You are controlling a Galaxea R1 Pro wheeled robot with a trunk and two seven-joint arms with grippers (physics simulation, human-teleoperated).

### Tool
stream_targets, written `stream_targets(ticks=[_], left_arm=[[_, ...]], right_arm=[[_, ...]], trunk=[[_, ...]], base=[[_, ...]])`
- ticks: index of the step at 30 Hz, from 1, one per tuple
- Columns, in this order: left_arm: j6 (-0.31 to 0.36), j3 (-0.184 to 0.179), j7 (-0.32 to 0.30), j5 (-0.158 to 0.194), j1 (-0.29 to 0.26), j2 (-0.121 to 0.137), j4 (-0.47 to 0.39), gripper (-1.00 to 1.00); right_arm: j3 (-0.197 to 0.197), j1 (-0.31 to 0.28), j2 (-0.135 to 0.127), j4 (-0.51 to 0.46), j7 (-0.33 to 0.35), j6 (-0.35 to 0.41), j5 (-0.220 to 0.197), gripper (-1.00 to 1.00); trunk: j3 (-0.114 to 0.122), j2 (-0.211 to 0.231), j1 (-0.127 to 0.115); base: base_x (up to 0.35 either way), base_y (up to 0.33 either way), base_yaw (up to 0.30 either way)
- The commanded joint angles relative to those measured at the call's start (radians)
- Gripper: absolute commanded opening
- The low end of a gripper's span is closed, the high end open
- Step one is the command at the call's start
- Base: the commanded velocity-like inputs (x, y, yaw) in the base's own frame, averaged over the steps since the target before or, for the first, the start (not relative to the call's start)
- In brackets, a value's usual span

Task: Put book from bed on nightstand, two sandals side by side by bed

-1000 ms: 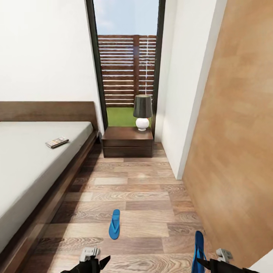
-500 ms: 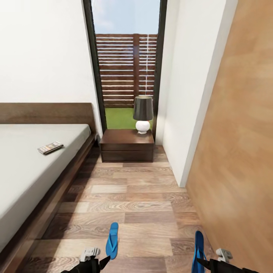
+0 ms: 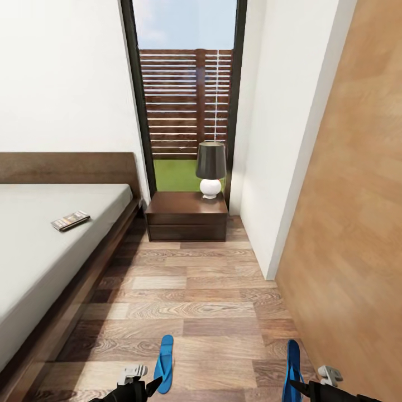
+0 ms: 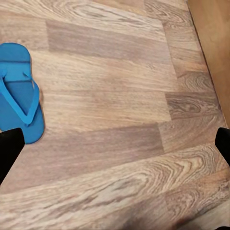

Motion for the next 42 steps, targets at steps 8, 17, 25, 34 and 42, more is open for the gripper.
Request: stream_targets(ticks=[8, 17, 25, 34, 42], left_arm=[[0.006, 0.001, -0.005, 0.007, 0.000, 0.000, 0.000, 1.00], [0.005, 0.002, -0.005, 0.007, 0.000, 0.000, 0.000, 1.00], [0.005, 0.002, -0.005, 0.007, 0.000, 0.000, 0.000, 1.00], [0.005, 0.002, -0.005, 0.007, 0.000, 0.000, 0.000, 1.00], [0.005, 0.002, -0.005, 0.007, 0.000, 0.000, 0.000, 1.00]], right_arm=[[0.003, -0.001, -0.001, -0.001, 0.002, 0.010, -0.010, -1.00], [0.003, 0.000, -0.001, -0.001, 0.002, 0.010, -0.010, -1.00], [0.003, 0.000, -0.001, -0.001, 0.002, 0.010, -0.011, -1.00], [0.003, 0.000, -0.001, -0.001, 0.002, 0.010, -0.010, -1.00], [0.003, 0.000, -0.001, -0.001, 0.002, 0.010, -0.010, -1.00]], trunk=[[-0.001, 0.000, 0.000], [-0.001, 0.000, 0.000], [-0.001, 0.000, 0.000], [-0.001, 0.000, 0.000], [-0.001, 0.000, 0.000]], base=[[0.083, -0.077, 0.000], [0.031, -0.023, 0.000], [0.226, -0.036, 0.000], [0.065, -0.008, 0.000], [0.148, -0.041, 0.000]])
